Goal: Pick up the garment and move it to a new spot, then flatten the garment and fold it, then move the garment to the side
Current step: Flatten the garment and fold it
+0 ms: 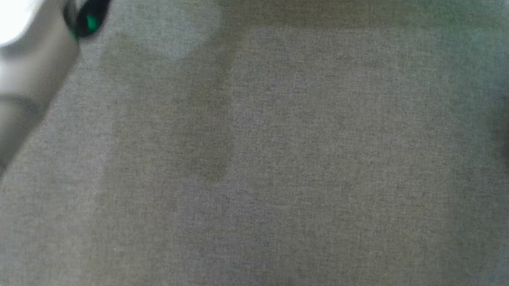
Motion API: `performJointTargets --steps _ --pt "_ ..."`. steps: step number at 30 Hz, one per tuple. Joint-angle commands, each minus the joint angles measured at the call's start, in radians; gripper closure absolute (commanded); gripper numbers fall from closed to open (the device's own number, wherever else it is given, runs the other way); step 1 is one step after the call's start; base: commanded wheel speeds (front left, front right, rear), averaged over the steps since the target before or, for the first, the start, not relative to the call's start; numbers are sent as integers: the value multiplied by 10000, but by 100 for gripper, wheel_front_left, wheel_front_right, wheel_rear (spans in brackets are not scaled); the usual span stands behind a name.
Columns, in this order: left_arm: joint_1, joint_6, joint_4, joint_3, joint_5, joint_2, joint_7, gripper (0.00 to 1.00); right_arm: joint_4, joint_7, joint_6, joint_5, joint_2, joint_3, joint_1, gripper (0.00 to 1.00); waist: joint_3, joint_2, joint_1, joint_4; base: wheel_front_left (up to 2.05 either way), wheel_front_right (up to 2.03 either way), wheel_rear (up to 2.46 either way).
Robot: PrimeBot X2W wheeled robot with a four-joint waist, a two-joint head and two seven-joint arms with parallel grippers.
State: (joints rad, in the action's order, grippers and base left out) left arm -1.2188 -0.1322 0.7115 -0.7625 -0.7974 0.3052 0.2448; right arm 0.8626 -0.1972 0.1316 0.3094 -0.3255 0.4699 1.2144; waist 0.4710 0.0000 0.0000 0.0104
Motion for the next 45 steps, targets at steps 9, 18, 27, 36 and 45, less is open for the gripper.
performJointTargets --steps 9,18,27,36,45 --pt "2356 17 -1035 -738 -696 872 166 100 -459 649 -9 2685 -1491 2600 -2029 100 -1142 0 0 157 0 0 0" --pt "4178 16 -1786 -1885 -476 1660 168 100 -1627 1078 -9 4396 -2968 4446 -3306 100 -2478 0 0 125 0 0 0" --pt "5721 16 -2202 -2189 -323 1834 169 100 -2319 1341 -9 5515 -3839 5482 -4637 100 -3764 0 0 105 0 0 0" --pt "7645 452 -3168 -2273 -182 1984 169 100 -3290 1486 -9 6320 -4796 6201 -6140 100 -4961 0 0 -62 0 0 0" --pt "8506 1180 -4809 -2127 -109 2296 168 100 -4085 1166 -9 6266 -5634 5955 -6694 100 -5066 0 0 -10 0 0 0"
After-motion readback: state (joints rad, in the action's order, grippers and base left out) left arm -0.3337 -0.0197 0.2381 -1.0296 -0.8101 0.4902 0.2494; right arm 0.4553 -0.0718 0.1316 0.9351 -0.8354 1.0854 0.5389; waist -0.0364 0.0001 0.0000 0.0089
